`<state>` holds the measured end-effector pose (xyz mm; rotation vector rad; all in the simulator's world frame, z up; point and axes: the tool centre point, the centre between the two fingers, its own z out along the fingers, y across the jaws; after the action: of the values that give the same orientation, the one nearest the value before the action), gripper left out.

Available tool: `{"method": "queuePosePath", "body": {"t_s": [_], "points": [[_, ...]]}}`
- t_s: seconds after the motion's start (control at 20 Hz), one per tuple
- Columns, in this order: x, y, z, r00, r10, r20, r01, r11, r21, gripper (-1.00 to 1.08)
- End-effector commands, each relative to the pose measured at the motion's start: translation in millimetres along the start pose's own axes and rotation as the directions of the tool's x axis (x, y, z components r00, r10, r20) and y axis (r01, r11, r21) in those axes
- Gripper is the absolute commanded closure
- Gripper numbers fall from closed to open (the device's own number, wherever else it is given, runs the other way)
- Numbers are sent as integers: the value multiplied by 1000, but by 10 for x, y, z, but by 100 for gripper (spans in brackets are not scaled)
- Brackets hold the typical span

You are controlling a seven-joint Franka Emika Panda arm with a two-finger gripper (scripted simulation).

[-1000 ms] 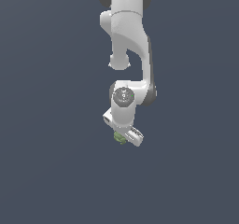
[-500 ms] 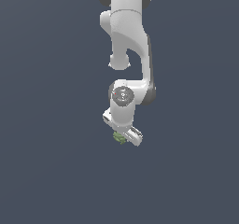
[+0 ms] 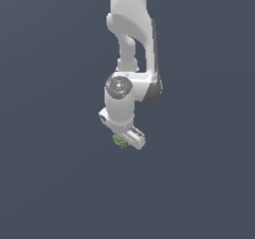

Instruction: Pick up the object and move it to a goal position.

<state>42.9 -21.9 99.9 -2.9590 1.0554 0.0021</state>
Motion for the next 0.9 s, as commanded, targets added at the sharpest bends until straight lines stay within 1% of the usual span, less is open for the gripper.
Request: {"method": "queuePosePath", "body": {"t_s": [0.0, 0.25, 0.45, 0.65, 0.85], "points": [[85, 120, -242, 1000, 1, -1, -1, 1000, 1, 108], [261, 362, -750, 1000, 1, -1, -1, 1000, 1, 108], [383, 514, -1077, 1000, 1, -1, -1, 1000, 1, 108], [467, 610, -1293, 1000, 1, -1, -1, 1000, 1, 108], [517, 654, -1399, 1000, 1, -1, -1, 1000, 1, 108]]}}
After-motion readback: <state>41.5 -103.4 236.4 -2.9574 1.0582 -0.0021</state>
